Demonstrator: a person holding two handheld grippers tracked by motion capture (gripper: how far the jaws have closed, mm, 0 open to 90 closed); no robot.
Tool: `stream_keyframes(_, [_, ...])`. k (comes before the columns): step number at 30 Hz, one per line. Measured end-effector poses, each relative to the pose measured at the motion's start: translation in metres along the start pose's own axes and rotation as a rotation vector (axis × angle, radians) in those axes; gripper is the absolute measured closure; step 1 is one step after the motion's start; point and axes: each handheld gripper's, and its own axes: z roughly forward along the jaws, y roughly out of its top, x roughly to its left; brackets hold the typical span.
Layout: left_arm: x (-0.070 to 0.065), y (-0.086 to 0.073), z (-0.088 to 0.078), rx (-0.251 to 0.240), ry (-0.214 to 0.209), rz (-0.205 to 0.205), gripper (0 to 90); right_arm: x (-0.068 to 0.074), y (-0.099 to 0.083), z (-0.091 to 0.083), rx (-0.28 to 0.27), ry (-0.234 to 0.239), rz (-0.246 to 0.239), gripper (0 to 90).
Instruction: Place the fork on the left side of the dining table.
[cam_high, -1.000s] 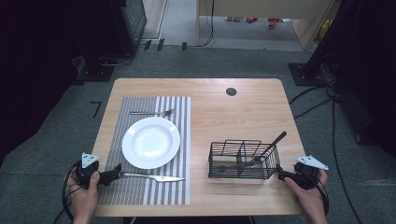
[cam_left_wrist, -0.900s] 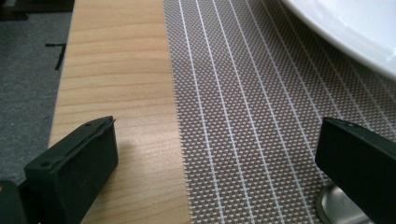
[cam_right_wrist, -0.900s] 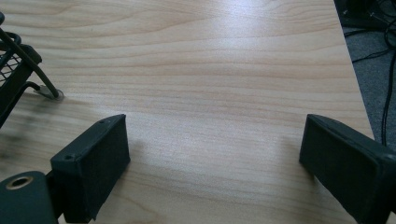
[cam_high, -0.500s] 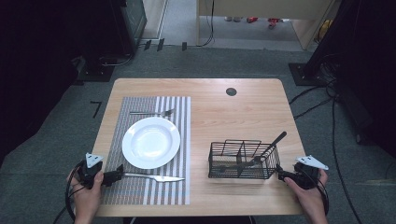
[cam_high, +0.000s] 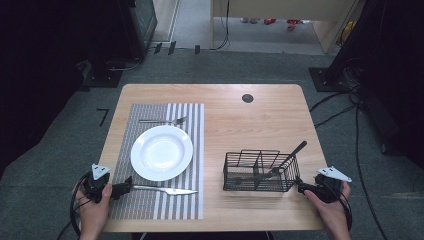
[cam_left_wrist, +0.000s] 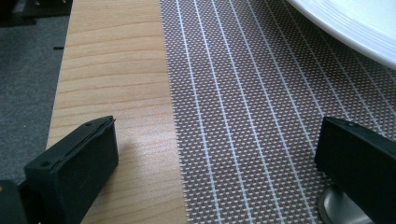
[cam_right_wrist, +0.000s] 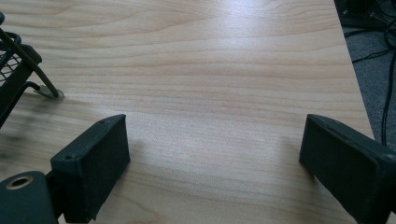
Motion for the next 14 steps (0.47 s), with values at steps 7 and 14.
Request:
stream_keyframes(7, [0.0006, 0.0005, 0.0007, -0.001, -0.001, 0.004, 0.0, 0.0000, -0.0004, -0.0002, -0.002, -0.002, 0.000, 8.0])
stream_keyframes(14, [0.0009, 0.0010, 0.0013, -0.001, -0.002, 0.008, 0.0, -0.0040, -0.0010, -0.0016, -0.016, 0.019, 0.037, 8.0])
